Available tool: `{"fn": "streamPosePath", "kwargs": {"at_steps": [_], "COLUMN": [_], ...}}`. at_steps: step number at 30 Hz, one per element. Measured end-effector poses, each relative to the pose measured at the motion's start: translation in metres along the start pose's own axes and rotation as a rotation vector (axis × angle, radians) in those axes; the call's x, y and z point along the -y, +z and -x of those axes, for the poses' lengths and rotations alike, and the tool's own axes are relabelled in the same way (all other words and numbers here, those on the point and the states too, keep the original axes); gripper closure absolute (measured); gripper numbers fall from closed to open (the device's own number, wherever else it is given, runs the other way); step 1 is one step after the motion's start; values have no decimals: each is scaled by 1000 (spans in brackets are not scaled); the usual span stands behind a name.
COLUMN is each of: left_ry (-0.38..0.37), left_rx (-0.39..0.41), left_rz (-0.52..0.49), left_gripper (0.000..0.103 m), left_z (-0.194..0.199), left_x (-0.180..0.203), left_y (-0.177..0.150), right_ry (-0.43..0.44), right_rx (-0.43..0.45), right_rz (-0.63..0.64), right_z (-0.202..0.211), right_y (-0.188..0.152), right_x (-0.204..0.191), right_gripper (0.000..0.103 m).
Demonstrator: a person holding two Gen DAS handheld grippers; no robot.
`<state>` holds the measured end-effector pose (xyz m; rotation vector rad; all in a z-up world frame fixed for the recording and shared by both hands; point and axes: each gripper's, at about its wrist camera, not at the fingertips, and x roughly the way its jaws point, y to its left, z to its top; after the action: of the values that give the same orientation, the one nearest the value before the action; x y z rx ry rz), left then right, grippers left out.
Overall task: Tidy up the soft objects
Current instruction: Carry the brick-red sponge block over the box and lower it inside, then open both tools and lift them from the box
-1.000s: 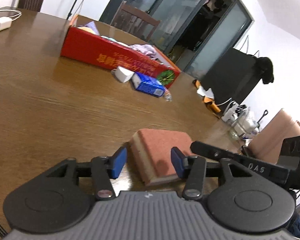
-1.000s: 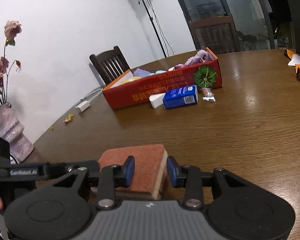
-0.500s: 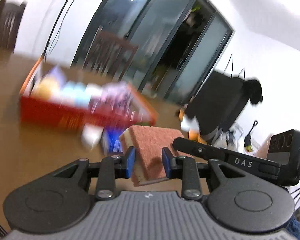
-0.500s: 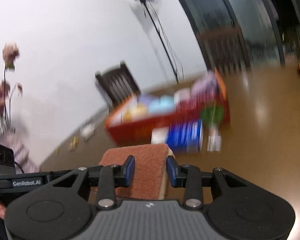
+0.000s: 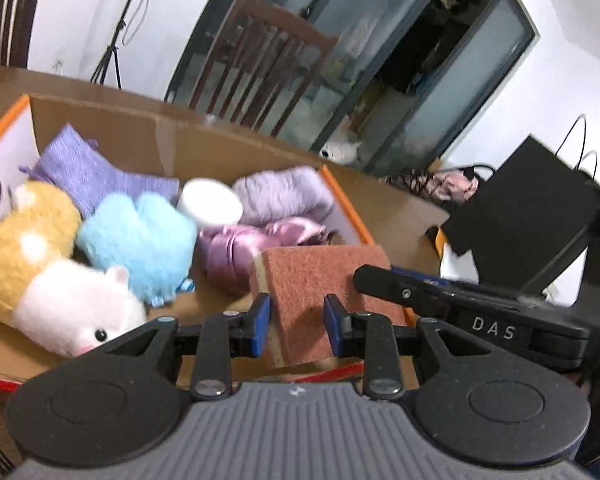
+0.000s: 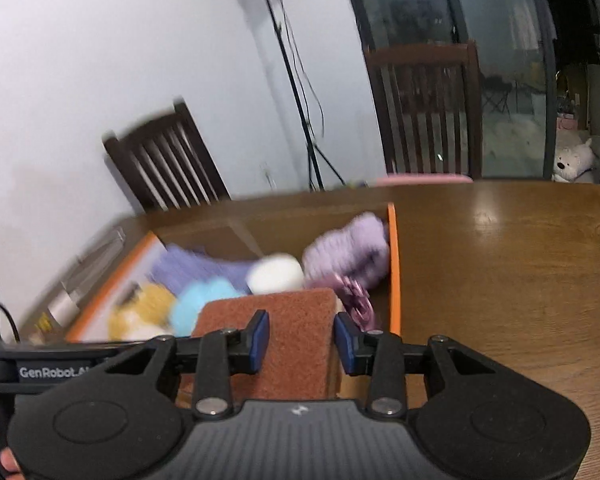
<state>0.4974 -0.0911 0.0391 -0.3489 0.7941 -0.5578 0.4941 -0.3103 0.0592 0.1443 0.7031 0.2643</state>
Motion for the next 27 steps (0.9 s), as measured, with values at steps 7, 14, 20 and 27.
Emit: {"fn": "streamPosePath", "kwargs": {"at_steps": [7,14,20,27], "left_ry": [1,47,146,219], "left_rx": [-16,57,105,157], "left_rz": [0,-23,-51,-75], "left_gripper": [72,64,60,58], "left_z": [-19,9,51,110], "left_x": [-7,-15,-26,-27], "left_y": [1,0,-10,-17], "right_ry": [-158,-83,-123,-146], "right_rx": [90,35,-102,-50], "right_rz": [163,212,284,261], "right_z": [5,-25,-67,-19], "right_y": [3,10,-6,4], "right_x": [-24,-36,-43,-51], "right_gripper": [39,87,86,85]}}
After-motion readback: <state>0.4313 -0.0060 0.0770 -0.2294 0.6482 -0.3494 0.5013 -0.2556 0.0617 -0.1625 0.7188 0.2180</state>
